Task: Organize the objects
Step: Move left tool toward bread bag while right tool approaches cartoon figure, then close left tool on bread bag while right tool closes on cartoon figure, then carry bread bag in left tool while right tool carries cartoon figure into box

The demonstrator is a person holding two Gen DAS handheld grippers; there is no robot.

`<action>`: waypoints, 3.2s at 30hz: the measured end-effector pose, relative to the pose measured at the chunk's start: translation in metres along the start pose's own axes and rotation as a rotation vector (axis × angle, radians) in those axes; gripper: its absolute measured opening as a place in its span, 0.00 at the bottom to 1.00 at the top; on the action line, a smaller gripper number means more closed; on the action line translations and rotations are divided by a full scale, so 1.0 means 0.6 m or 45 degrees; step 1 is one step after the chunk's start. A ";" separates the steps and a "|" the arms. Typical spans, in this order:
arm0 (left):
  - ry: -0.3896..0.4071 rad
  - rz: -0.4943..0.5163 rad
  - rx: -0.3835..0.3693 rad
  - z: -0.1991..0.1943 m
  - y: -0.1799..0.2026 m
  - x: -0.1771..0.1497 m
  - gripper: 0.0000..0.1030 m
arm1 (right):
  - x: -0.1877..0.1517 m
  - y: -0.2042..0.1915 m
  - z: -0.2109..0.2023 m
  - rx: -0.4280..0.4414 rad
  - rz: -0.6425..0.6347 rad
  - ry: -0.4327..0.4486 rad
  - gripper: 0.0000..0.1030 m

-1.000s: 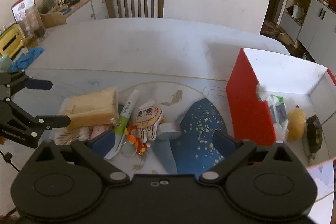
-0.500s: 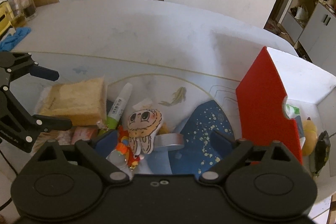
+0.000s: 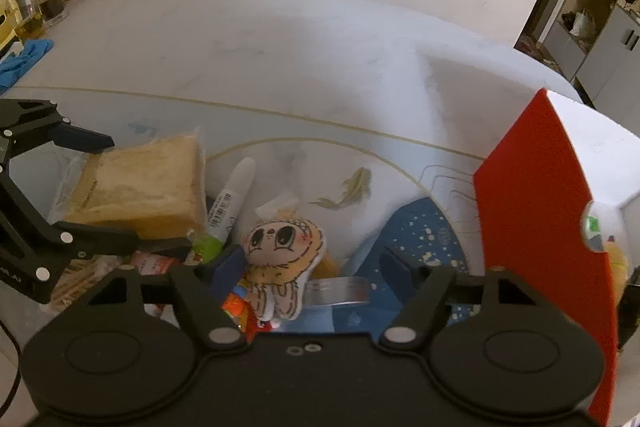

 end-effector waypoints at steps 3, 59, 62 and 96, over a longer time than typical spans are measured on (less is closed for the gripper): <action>0.013 -0.017 0.000 -0.003 -0.002 -0.001 0.88 | 0.000 -0.003 0.002 0.016 -0.004 0.006 0.61; 0.108 -0.167 0.142 -0.182 0.238 0.148 0.76 | -0.048 0.133 -0.284 0.072 0.002 0.381 0.38; 0.108 -0.148 0.136 -0.173 0.275 0.164 0.76 | -0.056 0.164 -0.295 0.071 0.026 0.393 0.38; 0.031 0.074 0.259 0.025 0.525 0.305 0.76 | -0.061 0.513 -0.243 -0.030 0.373 0.338 0.38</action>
Point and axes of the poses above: each gripper's, at about its wrist camera, not at the fingertips, and z roughly the way its jaws point, y to its right, x to its top, the point moved 7 cm from there along z, roughly the way its jaws point, and after that the axes turned 11 degrees about x, right-handed, at the moved point
